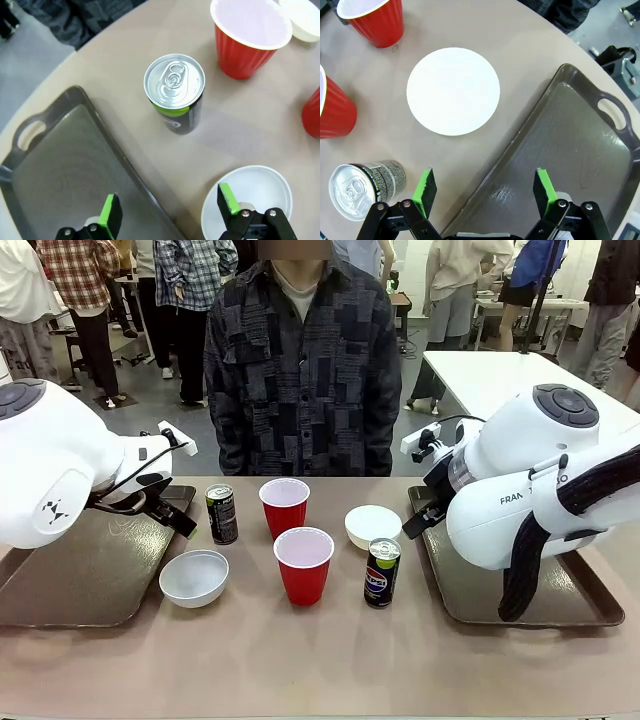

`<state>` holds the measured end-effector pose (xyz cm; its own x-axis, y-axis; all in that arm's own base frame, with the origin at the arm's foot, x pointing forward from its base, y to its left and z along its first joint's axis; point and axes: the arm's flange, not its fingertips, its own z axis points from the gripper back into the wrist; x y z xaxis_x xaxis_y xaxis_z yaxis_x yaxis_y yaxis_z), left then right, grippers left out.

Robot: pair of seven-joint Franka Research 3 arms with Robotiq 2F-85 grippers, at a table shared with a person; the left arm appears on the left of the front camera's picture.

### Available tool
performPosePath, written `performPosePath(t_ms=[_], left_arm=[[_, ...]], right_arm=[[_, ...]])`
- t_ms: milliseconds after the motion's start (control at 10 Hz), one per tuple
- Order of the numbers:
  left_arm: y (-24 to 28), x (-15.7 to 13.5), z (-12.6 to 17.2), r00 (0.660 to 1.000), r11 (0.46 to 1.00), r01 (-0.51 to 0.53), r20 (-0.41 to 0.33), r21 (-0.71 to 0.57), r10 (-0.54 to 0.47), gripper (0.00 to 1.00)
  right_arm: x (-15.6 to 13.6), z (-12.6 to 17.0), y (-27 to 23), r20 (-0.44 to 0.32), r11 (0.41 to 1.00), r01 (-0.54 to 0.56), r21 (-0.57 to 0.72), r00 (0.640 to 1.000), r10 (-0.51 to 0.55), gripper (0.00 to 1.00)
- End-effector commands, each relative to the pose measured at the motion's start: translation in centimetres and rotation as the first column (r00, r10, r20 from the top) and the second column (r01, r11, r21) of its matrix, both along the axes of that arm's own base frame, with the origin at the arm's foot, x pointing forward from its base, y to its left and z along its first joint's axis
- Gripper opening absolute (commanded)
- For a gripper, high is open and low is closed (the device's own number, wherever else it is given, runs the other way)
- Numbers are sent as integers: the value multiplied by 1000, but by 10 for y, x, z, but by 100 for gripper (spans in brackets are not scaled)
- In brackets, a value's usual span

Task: Prepare tableware on both trays.
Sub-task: Pick up a Picnic Bowl from the table and place it on a Handle tray.

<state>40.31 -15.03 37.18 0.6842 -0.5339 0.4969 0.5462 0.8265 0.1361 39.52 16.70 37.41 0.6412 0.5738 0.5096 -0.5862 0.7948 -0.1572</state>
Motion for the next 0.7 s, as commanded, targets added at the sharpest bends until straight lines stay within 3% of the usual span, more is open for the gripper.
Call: performPosePath(t_ms=[0, 300, 500, 600], left_arm=[[0, 0, 0, 1000, 1000, 0, 0, 0, 0, 100], [0, 0, 0, 1000, 1000, 0, 0, 0, 0, 100], [16, -43, 46, 999, 998, 46, 3, 50, -46, 100], [32, -60, 68, 996, 996, 62, -75, 64, -57, 100]], right_arm=[[0, 0, 0, 0, 1000, 0, 0, 1000, 0, 100], [0, 0, 0, 0, 1000, 0, 0, 1000, 0, 100], [-41, 49, -5, 19, 997, 27, -75, 1000, -25, 100], [-63, 78, -16, 5, 991, 77, -109, 997, -77, 100]])
